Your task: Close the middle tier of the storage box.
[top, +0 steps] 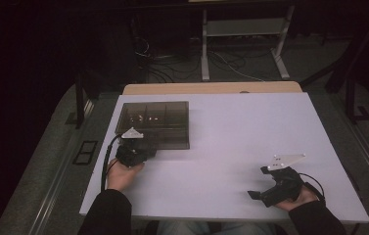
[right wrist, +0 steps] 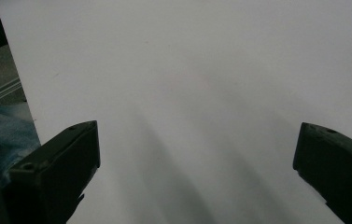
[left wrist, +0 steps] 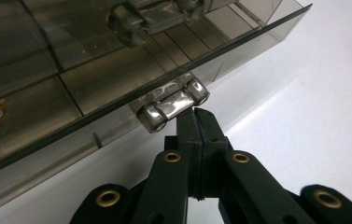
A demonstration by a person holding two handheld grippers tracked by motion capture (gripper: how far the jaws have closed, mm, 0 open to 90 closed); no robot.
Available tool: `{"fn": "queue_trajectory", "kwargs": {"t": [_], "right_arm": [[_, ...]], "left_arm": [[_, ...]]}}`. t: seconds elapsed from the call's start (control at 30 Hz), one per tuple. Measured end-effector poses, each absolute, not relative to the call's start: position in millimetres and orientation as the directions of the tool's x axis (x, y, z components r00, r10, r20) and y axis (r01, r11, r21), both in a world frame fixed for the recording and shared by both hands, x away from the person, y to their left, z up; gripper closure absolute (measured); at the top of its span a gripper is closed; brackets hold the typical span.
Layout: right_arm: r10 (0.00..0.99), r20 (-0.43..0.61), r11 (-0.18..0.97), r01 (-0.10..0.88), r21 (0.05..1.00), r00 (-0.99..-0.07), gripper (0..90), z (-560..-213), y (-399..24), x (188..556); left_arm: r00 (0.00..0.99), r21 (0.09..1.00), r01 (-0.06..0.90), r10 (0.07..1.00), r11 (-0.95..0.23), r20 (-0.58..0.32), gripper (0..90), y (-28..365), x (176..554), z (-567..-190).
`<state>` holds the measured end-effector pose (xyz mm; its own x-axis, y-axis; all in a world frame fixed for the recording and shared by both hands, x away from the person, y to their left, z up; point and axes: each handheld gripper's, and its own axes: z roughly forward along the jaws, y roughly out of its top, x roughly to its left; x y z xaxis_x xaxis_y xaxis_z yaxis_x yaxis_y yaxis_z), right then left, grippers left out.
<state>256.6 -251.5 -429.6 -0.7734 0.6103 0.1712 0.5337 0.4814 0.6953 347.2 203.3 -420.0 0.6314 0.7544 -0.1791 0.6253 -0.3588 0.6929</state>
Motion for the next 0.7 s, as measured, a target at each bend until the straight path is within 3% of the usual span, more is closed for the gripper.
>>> {"fn": "queue_trajectory", "kwargs": {"t": [0.7], "right_arm": [[0.605,0.168,0.489,0.529,0.693,-0.778,0.0,-429.9,-250.9,256.4]], "left_arm": [[0.620,0.704,0.621,0.766,-0.344,-0.172,88.8,204.2,357.0,-421.5]]}}
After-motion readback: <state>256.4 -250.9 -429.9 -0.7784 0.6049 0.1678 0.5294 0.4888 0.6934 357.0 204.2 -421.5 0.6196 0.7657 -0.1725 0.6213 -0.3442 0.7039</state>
